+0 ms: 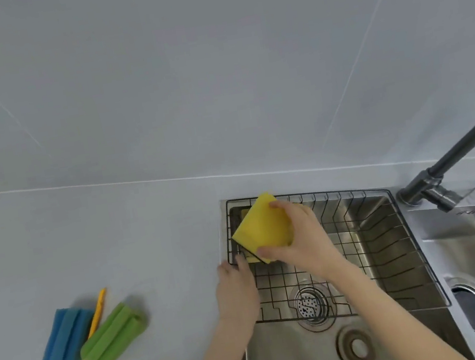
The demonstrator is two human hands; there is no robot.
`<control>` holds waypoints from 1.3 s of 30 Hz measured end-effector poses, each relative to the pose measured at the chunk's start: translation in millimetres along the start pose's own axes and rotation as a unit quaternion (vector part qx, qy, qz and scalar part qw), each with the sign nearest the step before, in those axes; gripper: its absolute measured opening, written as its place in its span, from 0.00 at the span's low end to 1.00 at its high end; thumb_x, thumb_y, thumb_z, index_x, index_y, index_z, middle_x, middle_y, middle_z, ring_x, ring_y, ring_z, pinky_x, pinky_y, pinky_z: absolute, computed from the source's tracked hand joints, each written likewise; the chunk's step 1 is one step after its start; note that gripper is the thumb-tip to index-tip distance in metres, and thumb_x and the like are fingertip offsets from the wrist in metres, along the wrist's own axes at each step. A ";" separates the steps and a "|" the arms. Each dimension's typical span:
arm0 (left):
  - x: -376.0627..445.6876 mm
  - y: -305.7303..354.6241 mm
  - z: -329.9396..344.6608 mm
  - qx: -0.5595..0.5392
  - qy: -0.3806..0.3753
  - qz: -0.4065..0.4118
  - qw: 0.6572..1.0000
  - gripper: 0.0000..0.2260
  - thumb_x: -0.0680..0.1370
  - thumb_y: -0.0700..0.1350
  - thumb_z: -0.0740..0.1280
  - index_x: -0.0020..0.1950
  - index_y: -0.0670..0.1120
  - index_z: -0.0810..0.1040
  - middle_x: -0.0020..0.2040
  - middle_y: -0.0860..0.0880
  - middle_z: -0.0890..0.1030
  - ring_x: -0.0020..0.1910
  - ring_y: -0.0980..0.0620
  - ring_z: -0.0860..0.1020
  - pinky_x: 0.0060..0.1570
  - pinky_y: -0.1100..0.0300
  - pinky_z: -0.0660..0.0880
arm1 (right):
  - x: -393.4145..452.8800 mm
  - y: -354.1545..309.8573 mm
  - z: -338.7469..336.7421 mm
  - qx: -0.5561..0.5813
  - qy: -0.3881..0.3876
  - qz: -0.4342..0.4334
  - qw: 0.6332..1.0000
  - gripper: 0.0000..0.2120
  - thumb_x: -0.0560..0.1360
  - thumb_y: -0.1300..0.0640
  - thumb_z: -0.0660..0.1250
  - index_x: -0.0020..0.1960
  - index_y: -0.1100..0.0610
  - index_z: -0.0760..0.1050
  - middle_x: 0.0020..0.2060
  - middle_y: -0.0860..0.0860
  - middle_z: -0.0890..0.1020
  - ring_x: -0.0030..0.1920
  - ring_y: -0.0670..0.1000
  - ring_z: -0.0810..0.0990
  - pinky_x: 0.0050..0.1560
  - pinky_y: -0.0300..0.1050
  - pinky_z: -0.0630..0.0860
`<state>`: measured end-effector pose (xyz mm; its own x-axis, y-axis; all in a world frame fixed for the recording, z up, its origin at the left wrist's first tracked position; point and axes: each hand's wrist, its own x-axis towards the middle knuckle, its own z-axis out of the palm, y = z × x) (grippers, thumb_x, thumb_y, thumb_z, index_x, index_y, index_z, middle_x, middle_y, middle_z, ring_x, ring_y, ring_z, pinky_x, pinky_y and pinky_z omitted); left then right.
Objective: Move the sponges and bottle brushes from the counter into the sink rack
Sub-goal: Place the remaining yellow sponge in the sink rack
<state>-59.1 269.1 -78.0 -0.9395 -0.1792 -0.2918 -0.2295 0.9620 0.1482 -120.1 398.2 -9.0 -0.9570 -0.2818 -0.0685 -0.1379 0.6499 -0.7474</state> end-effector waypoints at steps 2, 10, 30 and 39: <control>2.2 2.8 -3.8 0.006 0.001 0.004 1.000 0.23 0.77 0.42 0.62 0.69 0.41 0.57 0.62 0.40 0.72 0.60 0.46 0.70 0.54 0.59 0.74 | -5.7 21.0 -25.7 -0.023 0.032 0.006 0.999 0.41 0.58 0.44 0.77 0.66 0.45 0.62 0.55 0.39 0.64 0.66 0.50 0.62 0.62 0.47 0.65; 9.4 -3.3 -3.1 0.001 0.009 -0.006 1.000 0.08 0.79 0.43 0.61 0.57 0.44 0.71 0.57 0.47 0.78 0.58 0.50 0.72 0.55 0.63 0.70 | -8.5 101.8 -82.6 -0.199 -0.003 -0.004 0.980 0.42 0.59 0.48 0.77 0.68 0.49 0.62 0.72 0.49 0.63 0.72 0.53 0.57 0.72 0.57 0.59; 19.0 6.8 -2.2 0.033 -0.007 -0.051 0.998 0.04 0.77 0.41 0.64 0.50 0.43 0.74 0.52 0.46 0.79 0.52 0.48 0.74 0.48 0.62 0.70 | 50.6 162.4 -37.6 -0.285 -0.175 -0.024 0.942 0.42 0.63 0.53 0.77 0.70 0.51 0.58 0.75 0.51 0.58 0.75 0.53 0.51 0.74 0.55 0.50; 18.0 6.2 -0.6 0.020 0.001 -0.051 0.998 0.04 0.77 0.39 0.63 0.51 0.42 0.74 0.53 0.45 0.79 0.53 0.47 0.73 0.50 0.61 0.71 | 47.2 162.6 -34.8 -0.362 -0.144 -0.022 0.921 0.40 0.64 0.49 0.76 0.70 0.47 0.60 0.72 0.55 0.59 0.71 0.58 0.54 0.71 0.55 0.57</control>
<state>-77.6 271.7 -81.7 -0.9120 -0.2780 -0.3016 -0.3143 0.9460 0.0787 -196.6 515.1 -110.8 -0.8537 -0.4268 -0.2983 -0.4089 0.9042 -0.1235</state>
